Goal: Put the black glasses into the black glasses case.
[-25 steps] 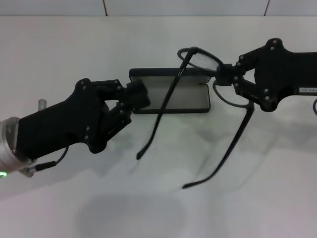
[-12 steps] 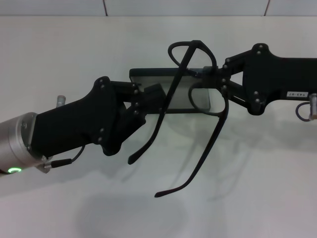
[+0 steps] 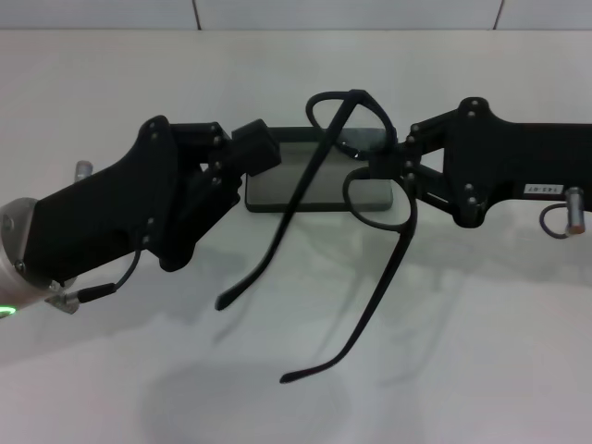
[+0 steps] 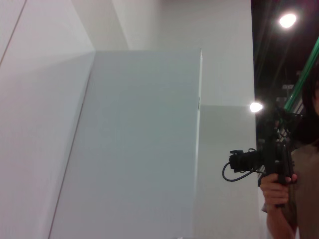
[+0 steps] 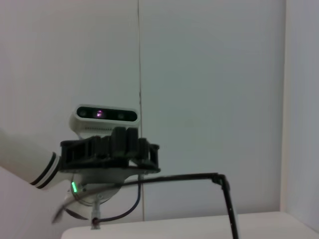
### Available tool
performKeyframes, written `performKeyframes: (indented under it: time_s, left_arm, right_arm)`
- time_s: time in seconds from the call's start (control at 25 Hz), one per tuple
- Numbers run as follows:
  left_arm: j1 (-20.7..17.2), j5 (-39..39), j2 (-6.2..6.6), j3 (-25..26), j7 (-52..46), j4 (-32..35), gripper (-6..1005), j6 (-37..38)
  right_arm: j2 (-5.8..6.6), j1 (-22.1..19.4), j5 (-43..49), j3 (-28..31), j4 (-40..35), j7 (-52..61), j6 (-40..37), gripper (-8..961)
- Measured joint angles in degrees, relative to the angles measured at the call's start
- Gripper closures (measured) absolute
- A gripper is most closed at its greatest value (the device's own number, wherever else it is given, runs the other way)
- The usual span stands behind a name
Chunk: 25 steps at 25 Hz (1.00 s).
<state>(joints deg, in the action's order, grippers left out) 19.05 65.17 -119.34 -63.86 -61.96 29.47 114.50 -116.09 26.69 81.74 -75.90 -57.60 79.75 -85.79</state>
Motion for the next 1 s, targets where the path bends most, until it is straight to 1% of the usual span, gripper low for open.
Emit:
performKeyframes:
  time_s: [0.16, 0.28, 0.4, 0.48, 0.56, 0.64, 1.0]
  left_arm:
    - [0.7, 0.1, -0.11, -0.5, -0.4, 0.0, 962, 0.4]
    - [1.8, 0.6, -0.24, -2.1, -0.3, -0.6, 962, 0.5]
    - [4.0, 1.1, -0.10, -3.7, 0.3, -3.2, 961, 0.4]
    - [5.3, 1.5, -0.01, -4.0, 1.0, -5.1, 961, 0.4]
    - [5.9, 1.8, 0.01, -4.1, 1.5, -6.0, 961, 0.3]
    - [6.1, 2.0, -0.07, -4.1, 1.8, -6.2, 961, 0.2]
    - [6.0, 2.0, -0.09, -3.7, 3.1, -8.5, 961, -1.1]
  right_arm:
    - [-0.03, 1.5, -0.9, -0.1, 3.0, -1.0, -0.2, 888]
    - [0.01, 2.9, -2.2, -0.1, 5.5, -2.0, -0.3, 888]
    - [0.00, 4.6, -2.5, 0.0, 7.2, -2.3, -0.3, 889]
    - [-0.04, 5.8, -2.5, -0.2, 8.2, -2.4, -0.5, 889]
    - [-0.04, 6.7, -2.5, -0.5, 9.1, -2.7, -0.7, 889]
    - [-0.11, 7.4, -3.0, -0.7, 9.9, -2.9, -1.3, 889]
    - [-0.11, 7.2, -4.9, -1.2, 10.2, -3.2, -3.8, 889]
